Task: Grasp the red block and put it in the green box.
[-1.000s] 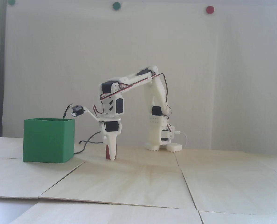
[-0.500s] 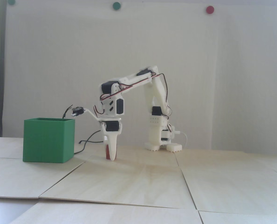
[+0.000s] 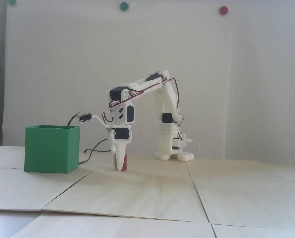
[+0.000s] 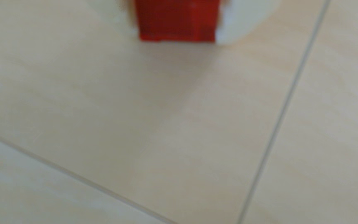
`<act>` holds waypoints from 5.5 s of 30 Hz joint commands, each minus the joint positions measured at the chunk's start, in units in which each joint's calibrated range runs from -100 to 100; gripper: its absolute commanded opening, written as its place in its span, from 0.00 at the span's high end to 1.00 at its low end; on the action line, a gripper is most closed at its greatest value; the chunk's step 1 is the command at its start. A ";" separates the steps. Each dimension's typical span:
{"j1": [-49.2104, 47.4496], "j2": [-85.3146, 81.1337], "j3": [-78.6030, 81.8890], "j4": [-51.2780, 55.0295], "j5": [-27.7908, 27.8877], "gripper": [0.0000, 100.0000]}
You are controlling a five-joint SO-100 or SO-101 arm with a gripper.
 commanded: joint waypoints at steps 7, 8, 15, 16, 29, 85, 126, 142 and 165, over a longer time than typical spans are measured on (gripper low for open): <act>0.55 -0.74 -1.38 -0.28 -0.12 0.98; 0.55 -0.81 -1.38 -0.11 -0.12 0.98; 0.63 -0.66 -18.86 19.62 0.30 0.98; 0.63 -0.66 -23.12 22.91 0.24 0.98; 7.14 -0.74 -54.71 26.62 0.24 0.98; 12.69 14.66 -90.56 23.50 9.25 0.98; 11.97 17.74 -91.09 8.82 4.41 0.98; 7.95 17.74 -91.09 8.82 4.36 0.97; 11.17 18.53 -90.56 0.56 3.89 0.97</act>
